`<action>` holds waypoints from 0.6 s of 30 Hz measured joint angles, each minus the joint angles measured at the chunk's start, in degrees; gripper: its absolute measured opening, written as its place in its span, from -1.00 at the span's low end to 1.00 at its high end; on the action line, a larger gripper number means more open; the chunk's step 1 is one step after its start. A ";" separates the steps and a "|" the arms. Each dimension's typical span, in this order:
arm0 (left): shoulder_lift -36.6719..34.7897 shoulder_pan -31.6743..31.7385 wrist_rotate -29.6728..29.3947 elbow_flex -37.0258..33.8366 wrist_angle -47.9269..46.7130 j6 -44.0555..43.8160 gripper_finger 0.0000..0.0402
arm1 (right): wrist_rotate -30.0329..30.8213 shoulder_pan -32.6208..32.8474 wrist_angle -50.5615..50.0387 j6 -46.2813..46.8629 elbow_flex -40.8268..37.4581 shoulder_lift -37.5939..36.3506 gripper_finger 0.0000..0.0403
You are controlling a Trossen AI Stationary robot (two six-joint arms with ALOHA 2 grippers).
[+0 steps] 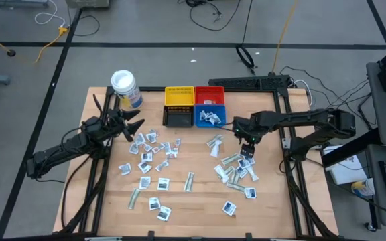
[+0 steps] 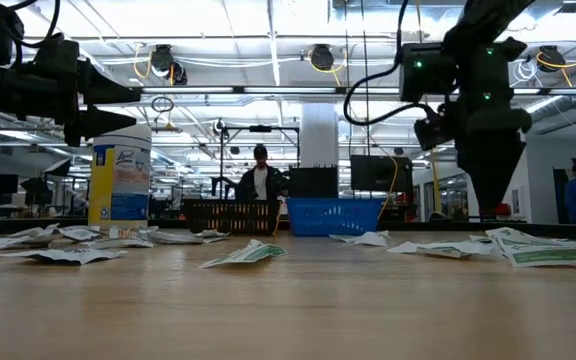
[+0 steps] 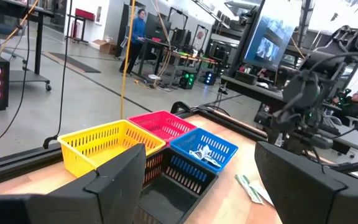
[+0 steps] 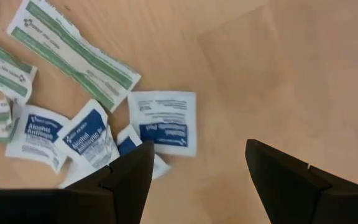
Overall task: Pick & Place First Aid Supplies
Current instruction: Put the blue alcohol pad into the blue basket
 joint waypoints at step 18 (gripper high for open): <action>0.00 0.00 0.02 -0.01 0.00 0.00 0.52 | 4.48 2.13 12.06 1.44 -5.16 6.03 0.21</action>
